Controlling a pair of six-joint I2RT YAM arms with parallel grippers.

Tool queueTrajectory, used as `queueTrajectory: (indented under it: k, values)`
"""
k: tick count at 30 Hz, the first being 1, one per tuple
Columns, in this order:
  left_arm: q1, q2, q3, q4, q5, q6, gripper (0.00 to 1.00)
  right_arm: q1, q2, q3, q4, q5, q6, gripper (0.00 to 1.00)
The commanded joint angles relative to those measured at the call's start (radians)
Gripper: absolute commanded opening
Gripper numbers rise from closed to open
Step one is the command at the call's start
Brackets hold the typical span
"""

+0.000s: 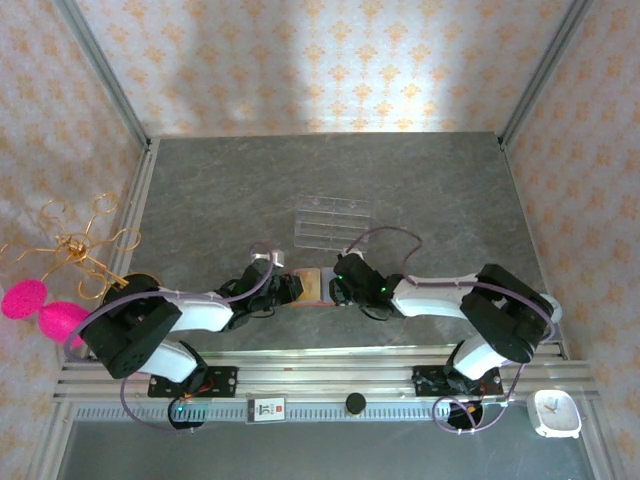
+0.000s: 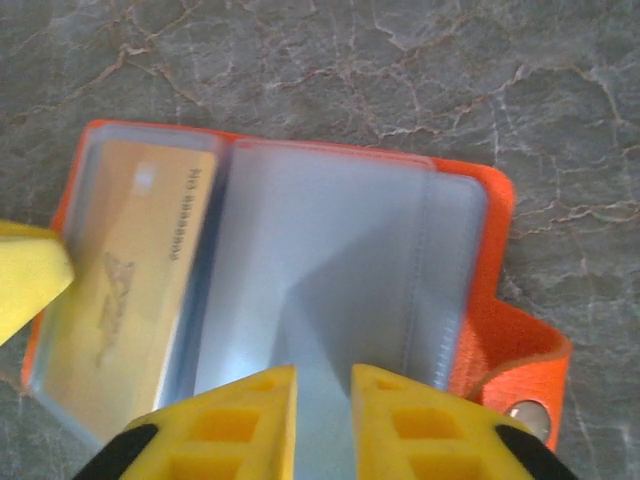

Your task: Take the credit cards out of the card holder

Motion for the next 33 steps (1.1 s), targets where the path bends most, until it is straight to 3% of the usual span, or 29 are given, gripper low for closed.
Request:
queueTrajectory:
  k: [1, 10, 18, 33]
  values:
    - [-0.024, 0.037, 0.001, 0.031, 0.036, -0.011, 0.12, -0.007, -0.063, 0.007, 0.018, -0.012, -0.047, 0.24]
    - [-0.044, 0.003, -0.002, -0.004, 0.002, -0.013, 0.11, -0.034, 0.013, 0.082, 0.051, -0.199, 0.045, 0.23]
    - [-0.044, 0.013, -0.008, 0.0, 0.0, -0.01, 0.1, -0.066, 0.05, 0.07, 0.039, -0.173, 0.092, 0.21]
    - [-0.044, 0.039, -0.002, 0.003, -0.005, 0.001, 0.08, -0.091, 0.12, 0.065, 0.103, -0.262, 0.121, 0.21]
